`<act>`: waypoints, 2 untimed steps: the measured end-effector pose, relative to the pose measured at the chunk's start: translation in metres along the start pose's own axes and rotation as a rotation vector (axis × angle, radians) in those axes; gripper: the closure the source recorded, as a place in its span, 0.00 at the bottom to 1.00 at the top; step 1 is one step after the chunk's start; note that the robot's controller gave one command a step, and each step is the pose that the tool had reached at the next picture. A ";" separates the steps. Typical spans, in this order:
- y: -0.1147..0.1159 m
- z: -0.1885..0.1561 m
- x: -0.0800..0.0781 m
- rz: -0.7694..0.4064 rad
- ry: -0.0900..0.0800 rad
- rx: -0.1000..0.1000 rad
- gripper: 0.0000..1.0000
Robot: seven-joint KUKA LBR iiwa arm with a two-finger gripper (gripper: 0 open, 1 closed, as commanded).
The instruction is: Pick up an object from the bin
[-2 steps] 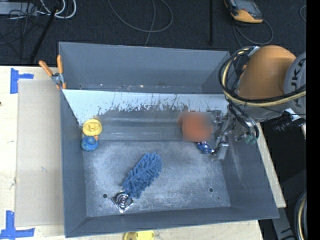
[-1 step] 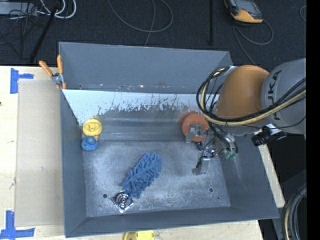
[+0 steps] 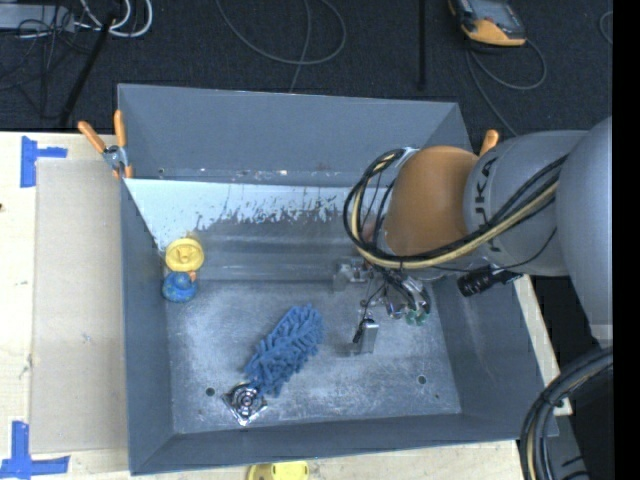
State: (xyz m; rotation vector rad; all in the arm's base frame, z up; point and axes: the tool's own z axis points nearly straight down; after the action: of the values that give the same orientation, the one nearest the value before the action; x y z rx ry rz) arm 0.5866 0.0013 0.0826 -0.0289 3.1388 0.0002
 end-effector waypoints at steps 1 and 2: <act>0.011 0.012 -0.004 -0.011 0.001 0.000 0.00; 0.036 0.009 0.003 -0.043 0.005 -0.003 0.00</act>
Offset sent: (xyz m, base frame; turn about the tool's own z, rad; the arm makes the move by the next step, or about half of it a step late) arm -0.0157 0.0031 -0.0034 0.0162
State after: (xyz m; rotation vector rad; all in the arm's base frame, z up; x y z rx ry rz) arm 0.5834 0.0370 0.0738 -0.0961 3.1425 0.0044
